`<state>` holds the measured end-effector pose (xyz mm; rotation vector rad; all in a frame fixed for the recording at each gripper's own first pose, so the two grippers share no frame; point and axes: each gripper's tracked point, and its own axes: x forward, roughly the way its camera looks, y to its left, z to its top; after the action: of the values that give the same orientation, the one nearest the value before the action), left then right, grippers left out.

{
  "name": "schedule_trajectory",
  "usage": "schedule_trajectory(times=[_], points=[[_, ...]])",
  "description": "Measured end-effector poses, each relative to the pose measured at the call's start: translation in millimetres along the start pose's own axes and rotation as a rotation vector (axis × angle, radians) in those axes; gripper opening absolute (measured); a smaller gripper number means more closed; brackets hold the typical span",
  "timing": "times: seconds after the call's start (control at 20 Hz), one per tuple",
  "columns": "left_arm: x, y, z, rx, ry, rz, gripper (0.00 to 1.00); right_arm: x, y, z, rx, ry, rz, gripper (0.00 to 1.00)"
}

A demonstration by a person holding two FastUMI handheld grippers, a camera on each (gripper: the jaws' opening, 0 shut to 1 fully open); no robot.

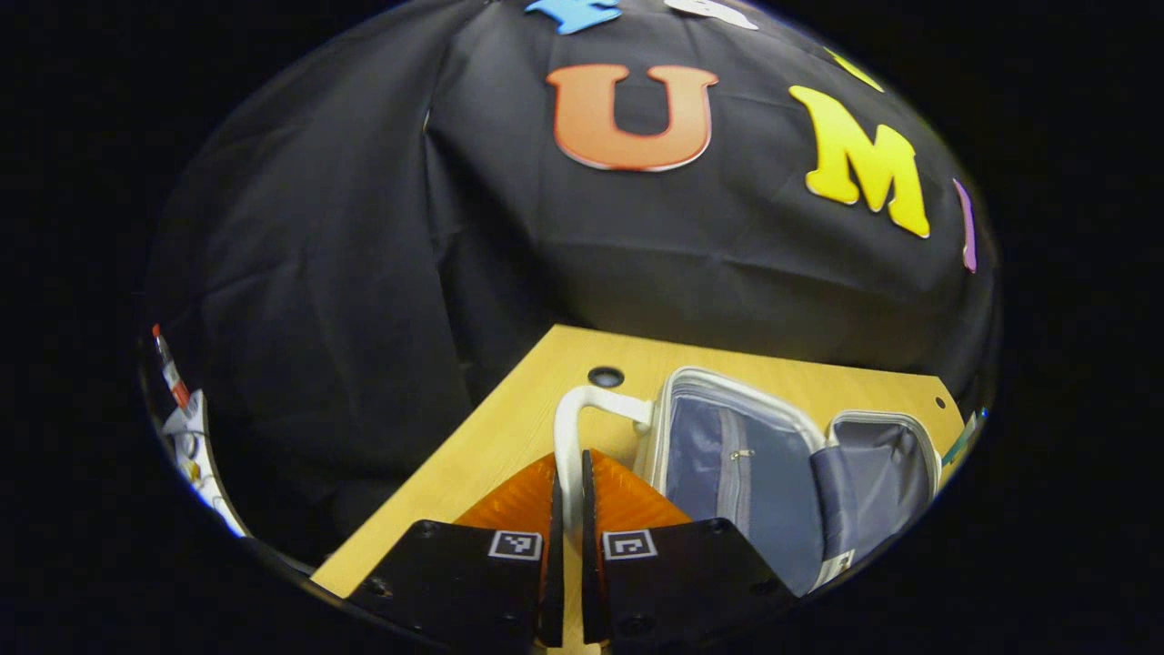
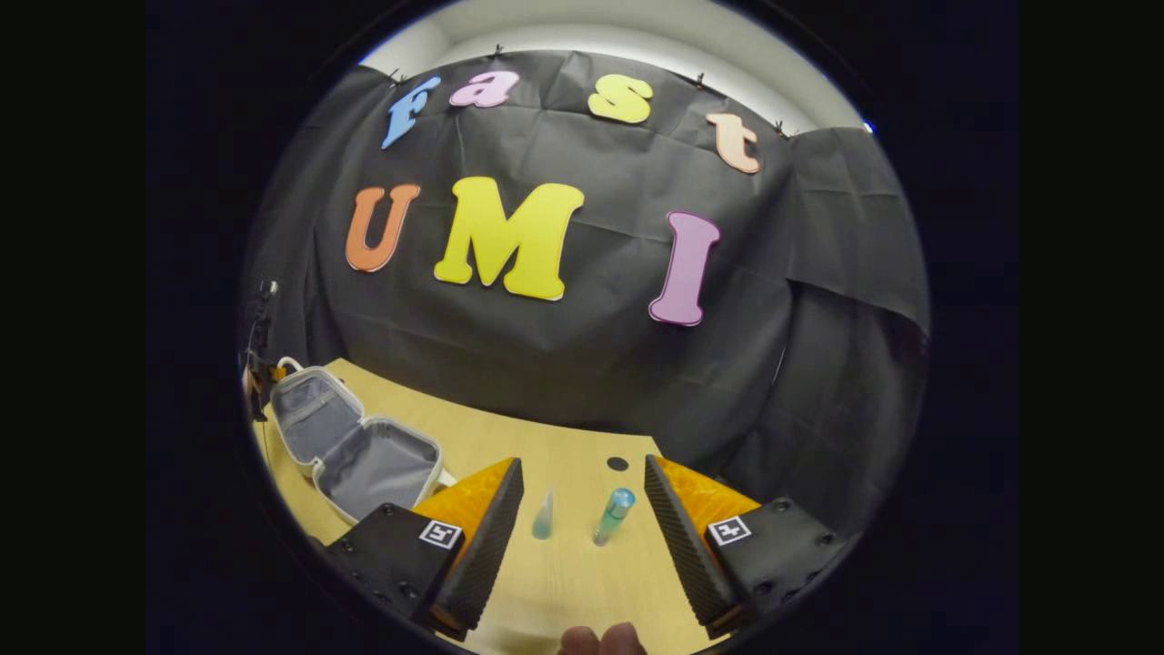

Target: First open the suitcase, pack the skin care products into it, and then close the suitcase.

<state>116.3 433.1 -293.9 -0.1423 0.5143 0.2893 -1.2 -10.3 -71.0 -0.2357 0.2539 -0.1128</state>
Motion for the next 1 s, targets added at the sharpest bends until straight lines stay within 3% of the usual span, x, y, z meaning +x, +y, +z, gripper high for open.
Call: schedule_trajectory(times=[0.15,0.3,0.4,0.45,0.55,0.75,1.0], points=[[24.7,1.9,-38.3,-0.079,0.099,-0.005,0.16,-0.6,2.8,1.3,-0.011,0.011,-0.013,0.79],[28.5,7.8,-35.7,-0.091,0.096,0.027,0.27,-1.4,1.8,-1.6,0.005,0.02,-0.029,0.79],[22.1,15.0,-33.5,-0.038,0.101,0.082,0.47,0.4,4.1,-3.9,0.012,0.024,-0.024,0.79],[14.2,10.9,-24.0,-0.027,0.077,0.075,0.54,2.1,4.2,-4.9,0.02,0.026,-0.02,0.78],[-8.3,-4.6,-5.0,-0.018,0.03,0.035,0.93,5.5,4.2,-6.4,0.046,0.024,-0.013,0.8],[-68.3,-57.5,41.6,0.047,-0.105,0.011,0.97,9.7,9.6,-3.7,0.082,0.001,0.033,0.8],[-147.4,-177.4,72.1,0.099,-0.219,-0.084,0.97,14.5,-8.7,-17.6,0.143,-0.003,0.088,0.8]])
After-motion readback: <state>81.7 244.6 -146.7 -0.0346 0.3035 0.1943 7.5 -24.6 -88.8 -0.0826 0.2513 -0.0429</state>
